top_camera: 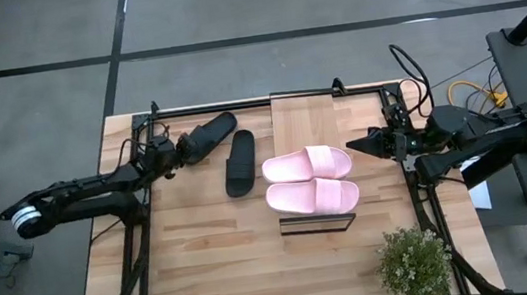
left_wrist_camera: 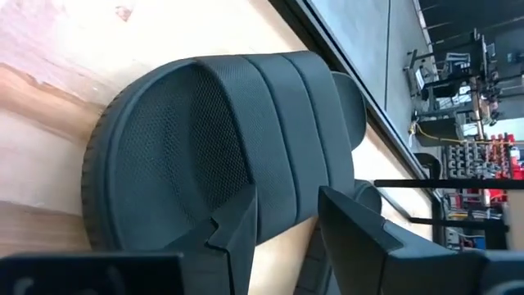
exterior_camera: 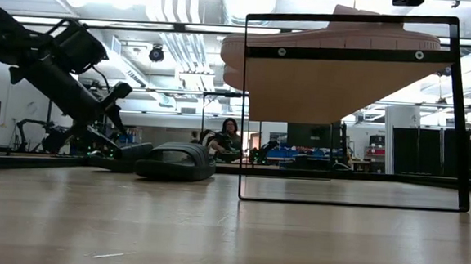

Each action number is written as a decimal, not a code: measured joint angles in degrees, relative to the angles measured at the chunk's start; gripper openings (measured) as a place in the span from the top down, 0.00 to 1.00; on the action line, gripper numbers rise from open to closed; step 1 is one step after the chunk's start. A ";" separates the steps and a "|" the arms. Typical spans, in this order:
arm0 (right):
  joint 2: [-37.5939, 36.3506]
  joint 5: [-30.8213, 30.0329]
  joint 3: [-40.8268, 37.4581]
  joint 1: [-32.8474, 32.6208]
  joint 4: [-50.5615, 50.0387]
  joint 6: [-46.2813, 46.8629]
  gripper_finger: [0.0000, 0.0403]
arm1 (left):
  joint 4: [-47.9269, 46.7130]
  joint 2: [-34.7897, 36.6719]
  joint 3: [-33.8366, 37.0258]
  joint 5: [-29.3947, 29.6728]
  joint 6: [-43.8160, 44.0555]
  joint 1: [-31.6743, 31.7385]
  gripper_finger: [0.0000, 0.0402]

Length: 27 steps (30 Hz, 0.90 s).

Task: Pick and place slides into the shelf
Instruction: Put the left black slipper on the shelf

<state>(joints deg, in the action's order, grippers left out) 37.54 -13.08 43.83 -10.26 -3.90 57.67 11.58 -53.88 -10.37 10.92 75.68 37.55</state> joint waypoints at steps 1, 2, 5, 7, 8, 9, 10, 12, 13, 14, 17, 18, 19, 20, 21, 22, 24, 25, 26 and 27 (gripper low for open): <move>0.02 0.00 0.00 0.00 0.00 0.02 0.98 | 0.41 -0.54 -0.01 -0.18 -0.10 0.11 0.71; 0.02 0.00 0.00 0.00 -0.01 0.19 0.98 | 0.55 -0.98 -0.02 -0.22 -0.13 0.12 0.71; 0.01 0.00 0.00 0.01 -0.01 0.22 0.98 | 1.51 -2.21 -0.02 -0.16 -0.17 0.26 0.71; 0.02 0.00 0.00 0.00 -0.02 0.22 0.98 | 1.97 -2.90 -0.02 -0.16 -0.17 0.48 0.71; 0.02 0.00 0.00 0.00 -0.02 0.22 0.98 | 2.17 -3.29 -0.02 -0.18 -0.17 0.61 0.71; 0.01 0.00 0.00 0.00 -0.02 0.22 0.98 | 2.55 -3.72 -0.02 -0.19 -0.17 0.75 0.71; 0.01 0.00 0.00 0.00 -0.02 0.22 0.98 | 3.09 -4.12 -0.02 -0.18 -0.17 0.78 0.71; 0.02 0.00 0.00 0.00 -0.04 0.20 0.98 | 4.83 -4.88 -0.02 -0.11 -0.17 0.88 0.71; 0.02 0.00 0.00 0.02 -0.06 0.20 0.98 | 5.51 -5.19 -0.04 -0.09 -0.21 1.01 0.71; 0.02 0.00 0.00 0.02 -0.07 0.20 0.98 | 6.20 -5.62 -0.02 -0.07 -0.49 1.11 0.71; 0.02 0.00 0.00 0.04 -0.09 0.02 0.98 | 8.99 -7.16 -0.04 0.00 -1.33 1.26 0.71; 0.02 -0.02 0.00 0.04 -0.09 -0.02 0.98 | 9.30 -7.64 -0.04 -0.05 -1.18 1.26 0.71; 0.02 -0.05 0.00 0.03 -0.09 -0.03 0.98 | 9.44 -8.17 -0.04 -0.11 -1.09 1.37 0.71; 0.02 -0.15 0.00 0.04 -0.09 -0.02 0.98 | 9.87 -8.76 -0.04 -0.16 -1.09 1.37 0.71; 0.02 -0.24 0.00 0.04 -0.09 0.00 0.98 | 10.60 -9.31 -0.04 -0.17 -1.09 1.38 0.71; 0.02 -0.26 0.00 0.04 -0.09 0.00 0.98 | 11.35 -9.86 -0.04 -0.16 -1.08 1.40 0.71; 0.02 -0.38 0.00 0.03 -0.09 0.21 0.98 | 12.96 -11.06 -0.04 -0.18 -1.08 1.45 0.71; 0.02 -0.44 0.00 0.04 -0.09 0.21 0.98 | 14.04 -11.70 -0.04 -0.18 -1.07 1.45 0.71; 0.05 -0.44 0.00 0.04 -0.08 0.23 0.98 | 15.46 -12.40 -0.04 -0.18 -1.07 1.45 0.71; 0.09 -0.44 0.00 0.04 -0.07 0.36 0.98 | 16.72 -13.15 -0.04 -0.18 -1.07 1.45 0.71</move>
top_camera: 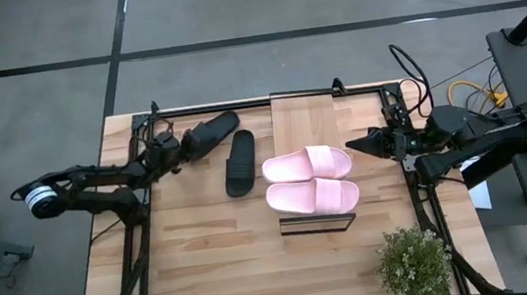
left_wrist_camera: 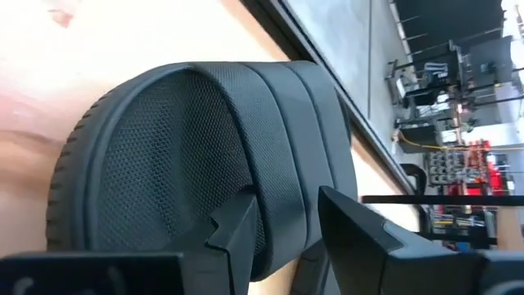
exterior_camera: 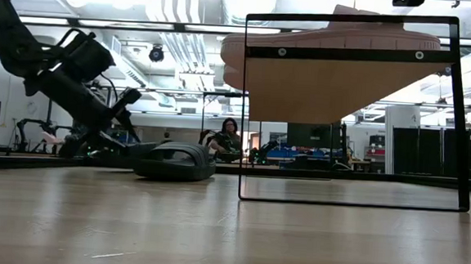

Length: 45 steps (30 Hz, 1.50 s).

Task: Pick and place slides into the shelf
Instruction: Put the left black slipper on the shelf

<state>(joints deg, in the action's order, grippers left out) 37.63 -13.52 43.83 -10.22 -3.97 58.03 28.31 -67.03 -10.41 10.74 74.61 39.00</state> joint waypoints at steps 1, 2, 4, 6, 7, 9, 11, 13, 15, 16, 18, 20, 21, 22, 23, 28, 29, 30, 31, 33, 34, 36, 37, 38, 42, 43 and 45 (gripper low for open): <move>0.02 -0.02 0.00 0.00 -0.02 0.08 0.98 | 1.11 -0.66 0.00 0.00 0.00 0.00 0.71; 0.04 -0.02 0.00 -0.02 -0.02 0.08 0.98 | 2.25 -1.37 0.00 -0.04 0.02 0.00 0.71; 0.04 -0.02 0.00 0.00 -0.01 0.08 0.98 | 4.52 -2.70 0.00 -0.28 0.04 0.00 0.71; 0.06 -0.01 0.00 0.00 0.00 0.15 0.98 | 6.50 -3.74 0.00 -0.82 0.04 0.00 0.72; 0.06 -0.01 0.00 0.00 -0.01 0.30 0.98 | 7.40 -4.23 0.00 -0.94 0.07 0.00 0.74; 0.06 -0.01 0.00 0.00 0.00 0.30 0.98 | 8.58 -4.87 0.00 -1.27 0.07 0.00 0.78; 0.06 -0.02 0.00 -0.01 0.00 0.29 0.98 | 9.26 -5.18 0.00 -1.38 0.07 0.00 0.84; 0.08 -0.02 0.00 0.00 0.00 0.28 0.98 | 9.89 -5.38 0.00 -1.46 0.09 0.00 0.91; 0.06 -0.02 0.00 -0.01 0.00 0.23 0.98 | 10.66 -5.30 -0.01 -1.46 0.16 0.00 0.97; 0.06 -0.02 0.00 0.00 0.00 0.22 0.98 | 10.69 -5.14 -0.04 -1.51 0.20 0.00 0.98; 0.06 -0.02 0.00 -0.01 0.00 0.04 0.98 | 10.60 -4.98 -0.04 -1.51 0.19 0.00 0.98; 0.06 -0.02 0.00 0.00 0.00 0.01 0.98 | 10.37 -4.69 -0.04 -1.68 0.20 0.00 0.98; 0.06 -0.02 0.00 0.00 0.00 0.00 0.98 | 10.35 -4.40 -0.04 -1.87 0.20 0.00 0.99; 0.06 -0.02 0.01 0.00 0.00 -0.14 0.98 | 10.41 -4.06 -0.04 -1.92 0.19 0.00 0.99; 0.06 -0.02 0.00 -0.01 0.00 -0.36 0.98 | 10.45 -3.73 -0.04 -2.10 0.20 0.00 0.99; 0.06 -0.02 0.02 -0.02 -0.02 -0.58 0.98 | 10.26 -0.66 -0.04 -2.21 0.04 0.00 1.00; 0.06 -0.02 0.02 -0.02 -0.02 -0.58 0.98 | 10.11 -0.02 -0.04 -2.22 0.04 0.00 1.00; 0.06 -0.02 0.02 0.00 -0.02 -0.58 0.98 | 9.98 0.64 -0.04 -2.27 0.04 0.00 1.00; 0.06 -0.02 0.02 0.00 -0.03 -0.58 0.98 | 9.97 1.28 -0.04 -2.31 0.03 0.00 1.00; 0.03 -0.02 0.02 -0.02 -0.19 -0.58 0.98 | 10.04 2.67 -0.04 -2.60 0.00 0.00 1.00; -0.04 -0.02 0.02 0.00 -0.39 -0.58 0.98 | 10.09 3.25 -0.04 -2.79 0.02 0.00 1.00; -0.12 -0.02 0.02 0.00 -0.78 -0.42 0.98 | 10.06 4.33 -0.04 -3.69 -0.11 0.00 1.00; -0.19 -0.04 0.04 0.00 -1.26 -0.15 0.98 | 10.06 4.86 -0.04 -4.27 -0.27 0.00 1.00; -0.33 -0.04 0.04 0.00 -1.97 0.10 0.98 | 10.04 5.38 -0.04 -4.83 -0.40 0.00 1.00; -0.48 -0.04 0.04 0.00 -4.02 1.04 0.98 | 9.80 7.59 -0.04 -6.22 -0.47 -0.04 1.00; -0.48 -0.03 0.04 0.00 -4.27 1.20 0.98 | 9.72 8.20 -0.04 -6.21 -0.48 -0.04 1.00; -0.49 -0.02 0.04 0.00 -4.59 1.37 0.98 | 9.66 9.70 -0.02 -6.21 -0.54 -0.04 1.00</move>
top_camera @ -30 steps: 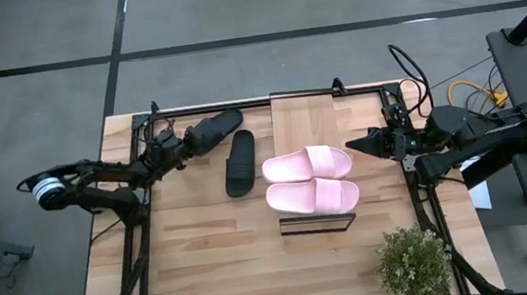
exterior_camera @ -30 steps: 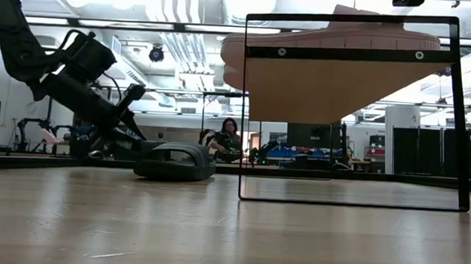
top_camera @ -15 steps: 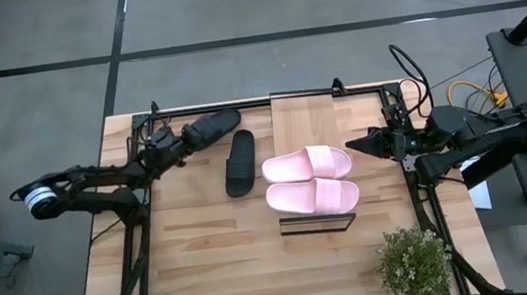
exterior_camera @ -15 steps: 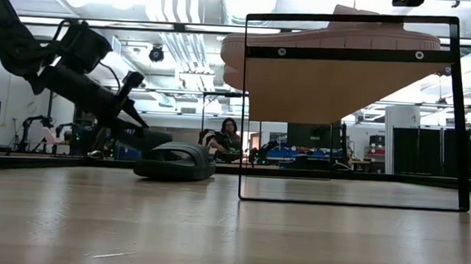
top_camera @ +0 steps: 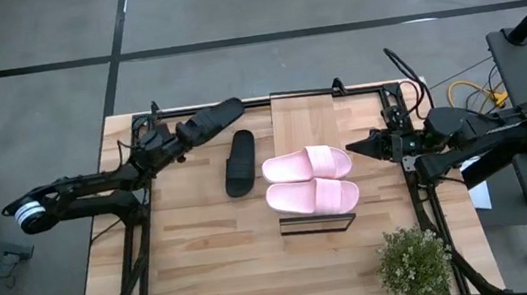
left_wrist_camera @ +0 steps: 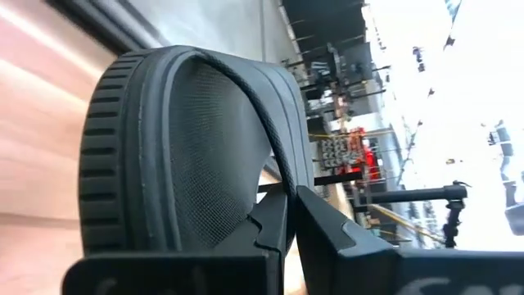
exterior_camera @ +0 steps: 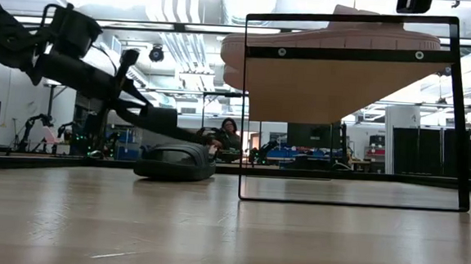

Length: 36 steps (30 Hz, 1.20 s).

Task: Pick and place slides into the shelf
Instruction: Put the left black slipper on the shelf

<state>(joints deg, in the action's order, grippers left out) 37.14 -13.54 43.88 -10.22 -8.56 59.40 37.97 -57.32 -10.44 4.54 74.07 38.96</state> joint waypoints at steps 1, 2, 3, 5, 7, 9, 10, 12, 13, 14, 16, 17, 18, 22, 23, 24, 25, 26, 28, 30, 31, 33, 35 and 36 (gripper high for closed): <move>-0.02 -0.02 0.00 0.00 0.01 0.00 0.98 | 0.01 0.65 0.00 0.00 -0.03 0.00 1.00; -0.04 0.00 0.00 0.00 -0.14 0.00 0.98 | 0.01 1.27 0.00 -0.04 -0.14 0.00 1.00; -0.04 -0.02 0.00 0.00 -0.26 0.00 0.98 | 0.00 1.76 0.00 -0.32 -0.62 0.01 1.00; -0.10 -0.02 0.00 0.00 -0.38 0.00 0.98 | -0.54 2.75 -0.07 -1.73 -1.00 0.05 1.00; -0.34 -0.08 0.00 0.00 -1.09 0.12 0.98 | -1.78 3.73 -0.36 -4.30 -1.03 0.04 1.00; -0.55 -0.53 0.00 0.00 -2.37 0.53 0.98 | -1.78 4.22 -0.65 -6.67 -0.99 0.04 1.00; -0.74 -0.80 0.00 0.00 -2.99 0.63 0.98 | -1.79 4.57 -0.86 -7.69 -1.00 0.02 1.00; -1.05 -1.51 0.00 0.03 -3.53 0.61 0.98 | -1.80 5.52 -1.51 -9.10 -0.99 0.03 1.00; -1.26 -1.56 0.00 0.04 -3.54 0.60 0.98 | -1.72 5.94 -1.97 -9.68 -1.02 0.04 1.00; -1.45 -1.62 0.00 0.04 -3.54 0.45 0.98 | -1.55 6.36 -2.42 -10.03 -1.04 0.04 1.00; -1.68 -1.70 0.00 0.04 -3.55 0.17 0.98 | -1.53 7.26 -3.23 -10.33 -1.07 0.04 1.00; -1.86 -1.70 0.00 0.04 -3.69 0.15 0.98 | -1.61 7.72 -3.60 -10.47 -1.05 0.04 1.00; -1.94 -1.70 0.00 0.04 -3.70 0.15 0.98 | -1.63 8.08 -3.97 -10.66 -1.05 0.04 1.00; -1.97 -1.70 0.00 0.04 -3.69 0.07 0.98 | -3.26 9.33 -6.26 -13.34 -1.09 0.03 1.00; -1.95 -1.70 0.00 0.04 -3.73 0.01 0.98 | -4.78 9.68 -7.13 -14.38 -1.16 -0.01 1.00; -1.90 -1.70 0.00 0.04 -3.67 -0.02 0.98 | -6.33 10.00 -7.88 -15.27 -1.58 0.00 1.00; -1.88 -1.70 0.00 0.04 -3.67 -0.02 0.98 | -8.09 10.22 -8.75 -16.27 -2.39 0.00 1.00; -1.88 -1.70 0.00 0.04 -3.67 -0.02 0.98 | -9.84 10.43 -9.69 -17.19 -3.32 0.00 1.00; -1.86 -1.70 0.00 0.04 -3.70 -0.01 0.98 | -13.19 10.79 -11.80 -19.22 -5.03 0.00 1.00; -1.88 -1.75 0.00 0.04 -3.65 0.10 0.98 | -14.90 11.02 -13.41 -20.70 -6.34 0.00 1.00; -1.87 -1.90 0.00 0.04 -3.65 0.23 0.98 | -15.02 10.95 -14.17 -21.36 -6.89 0.00 1.00; -1.86 -2.10 0.00 0.03 -3.67 0.52 0.98 | -15.07 10.87 -15.44 -22.46 -7.03 0.00 1.00; -1.86 -2.12 0.00 0.00 -3.63 0.81 0.98 | -14.81 10.75 -16.56 -22.99 -7.39 0.00 1.00; -1.86 -2.12 0.00 0.00 -3.61 0.89 0.98 | -14.76 10.75 -16.88 -23.39 -7.45 0.01 1.00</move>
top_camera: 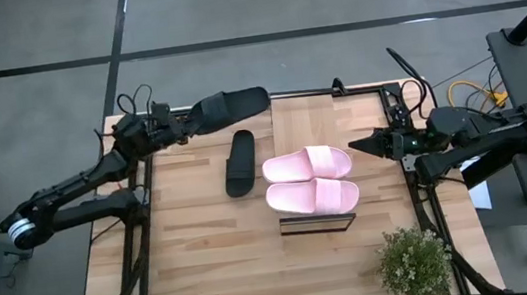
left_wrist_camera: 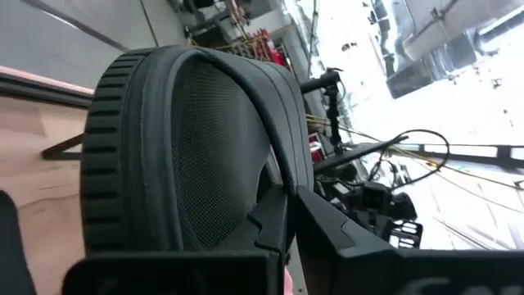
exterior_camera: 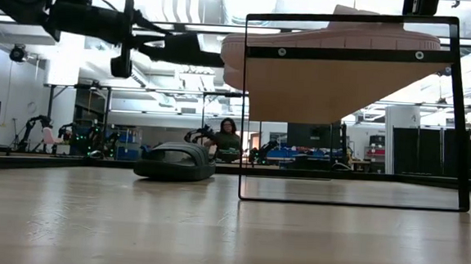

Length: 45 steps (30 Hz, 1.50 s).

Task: Pick and place slides into the shelf
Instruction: Put the left black slipper on the shelf

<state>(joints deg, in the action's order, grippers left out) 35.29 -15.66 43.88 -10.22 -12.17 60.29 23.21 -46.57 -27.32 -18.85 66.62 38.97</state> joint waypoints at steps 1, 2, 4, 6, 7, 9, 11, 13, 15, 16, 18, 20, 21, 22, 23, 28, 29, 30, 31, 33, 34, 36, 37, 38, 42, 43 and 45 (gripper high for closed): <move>0.01 -0.01 0.00 0.00 0.00 0.03 0.98 | -0.11 -0.07 -0.25 -0.47 -0.01 0.03 1.00; 0.09 -0.05 0.00 0.00 0.01 0.13 0.98 | -0.21 -0.28 -0.56 -0.99 0.01 0.03 1.00; 0.19 -0.47 0.00 0.00 0.03 0.20 0.98 | -0.30 -0.73 -0.88 -2.57 0.05 0.03 1.00; 0.42 -0.68 0.00 0.02 0.13 0.47 0.98 | -0.26 -1.35 -1.31 -4.82 0.09 0.02 1.00; 0.42 -0.76 0.00 0.00 0.06 0.54 0.98 | -0.30 -1.59 -1.46 -5.57 0.10 0.00 1.00; 0.42 -0.89 0.00 0.02 0.09 0.63 0.98 | -0.26 -2.18 -1.88 -7.11 0.11 -0.01 1.00; 0.38 -0.90 0.00 0.02 0.34 0.81 0.98 | -0.30 -2.77 -2.33 -7.85 0.12 -0.01 1.00; 0.37 -0.88 0.00 0.02 0.46 0.79 0.98 | -0.17 -3.41 -2.85 -8.55 0.15 -0.01 1.00; 0.37 -0.87 0.00 0.02 0.46 0.79 0.98 | -0.18 -4.11 -3.36 -9.32 0.37 -0.01 1.00; 0.37 -0.87 0.00 0.02 0.48 0.77 0.98 | -0.28 -4.50 -3.65 -9.40 0.46 -0.03 1.00; 0.39 -0.87 0.00 0.00 0.46 0.69 0.98 | -0.34 -5.31 -4.55 -9.42 0.47 -0.25 1.00; 0.42 -0.88 0.00 0.01 0.55 0.32 0.98 | -0.08 -6.42 -5.96 -9.42 0.23 -0.45 1.00; 0.39 -0.87 0.00 0.01 0.58 0.31 0.98 | -0.04 -7.03 -6.72 -9.42 0.06 -0.45 1.00; 0.39 -0.87 0.00 0.02 0.70 0.29 0.98 | -0.07 -7.66 -7.48 -9.42 0.03 -0.45 1.00; 0.39 -0.87 0.00 0.01 0.92 0.23 0.98 | -0.10 -8.30 -8.17 -9.43 0.01 -0.45 1.00; 0.31 -0.90 0.00 0.02 2.90 -1.80 0.98 | -0.09 -12.43 -11.92 -9.41 -1.26 -1.48 1.00; 0.16 -0.91 0.00 0.02 3.34 -2.18 0.98 | -0.05 -13.23 -12.44 -9.43 -1.29 -1.69 1.00; 0.02 -0.92 0.00 0.02 3.83 -2.50 0.98 | -0.08 -14.15 -12.98 -9.46 -1.47 -2.00 1.00; -0.10 -0.94 0.00 0.02 4.26 -2.77 0.98 | -0.02 -15.15 -13.50 -9.46 -1.59 -2.36 1.00; -0.46 -0.94 0.00 0.02 4.39 -3.11 0.98 | -0.02 -17.28 -14.43 -9.37 -1.61 -3.15 1.00; -0.84 -0.94 0.00 0.02 4.30 -3.22 0.98 | 0.07 -18.37 -14.94 -9.33 -1.64 -3.58 1.00; -1.51 -0.94 -0.02 0.02 4.24 -3.38 0.98 | 0.85 -20.36 -16.03 -9.38 -1.98 -4.59 1.00; -1.81 -0.96 -0.02 0.02 4.29 -3.47 0.98 | 1.63 -21.25 -16.54 -9.38 -2.09 -5.01 1.00; -2.28 -0.98 -0.02 0.02 4.18 -3.62 0.98 | 2.45 -22.09 -17.05 -9.48 -2.07 -5.35 1.00; -4.26 -1.25 -0.02 0.02 3.79 -4.39 0.98 | 2.99 -25.25 -19.71 -9.40 -2.07 -6.32 1.00; -4.82 -1.41 -0.02 0.02 3.84 -4.39 0.98 | 2.95 -25.95 -20.33 -9.31 -2.08 -6.46 1.00; -5.83 -1.53 -0.02 0.04 3.93 -4.69 0.98 | 2.88 -27.25 -21.52 -9.36 -2.05 -6.74 1.00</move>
<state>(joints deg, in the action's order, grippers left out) 29.46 -17.19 43.86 -10.18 -8.23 55.60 26.09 -73.81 -48.84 -28.21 64.57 32.22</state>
